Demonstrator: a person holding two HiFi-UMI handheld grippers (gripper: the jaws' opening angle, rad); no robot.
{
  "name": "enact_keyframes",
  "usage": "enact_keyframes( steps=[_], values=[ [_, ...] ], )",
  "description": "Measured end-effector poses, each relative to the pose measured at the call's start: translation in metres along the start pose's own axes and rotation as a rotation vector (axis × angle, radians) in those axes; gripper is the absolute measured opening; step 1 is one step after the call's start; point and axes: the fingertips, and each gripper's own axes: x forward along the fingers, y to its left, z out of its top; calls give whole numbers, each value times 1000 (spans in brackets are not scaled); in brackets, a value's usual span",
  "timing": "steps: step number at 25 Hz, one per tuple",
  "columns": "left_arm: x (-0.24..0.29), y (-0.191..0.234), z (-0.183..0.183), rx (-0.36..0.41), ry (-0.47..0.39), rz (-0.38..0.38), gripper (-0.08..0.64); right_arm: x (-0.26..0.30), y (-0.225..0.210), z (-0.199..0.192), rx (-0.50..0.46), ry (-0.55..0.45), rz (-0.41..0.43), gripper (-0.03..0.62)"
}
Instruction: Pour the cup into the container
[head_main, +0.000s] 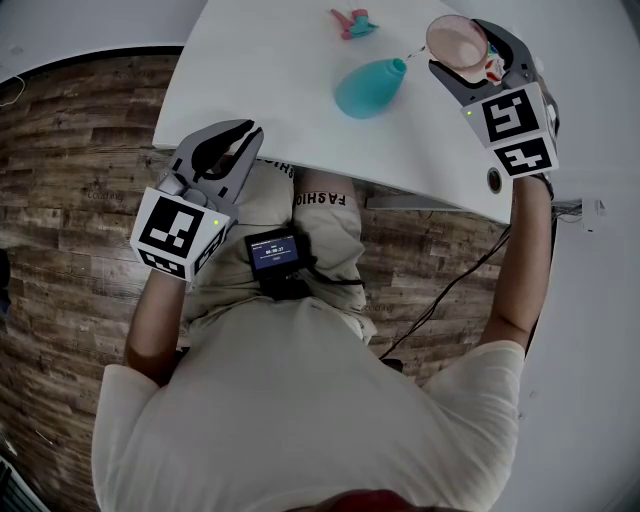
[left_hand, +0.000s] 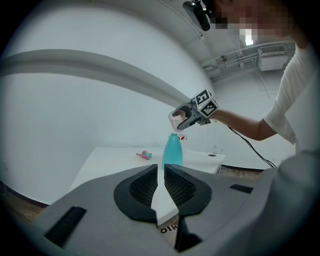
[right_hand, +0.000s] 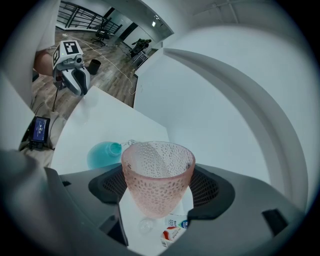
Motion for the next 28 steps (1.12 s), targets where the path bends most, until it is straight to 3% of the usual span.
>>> enact_keyframes(
  steps=[28],
  values=[
    [-3,0,5,7,-11,-4,51,-13,-16,5,-46,24,-35,371]
  ],
)
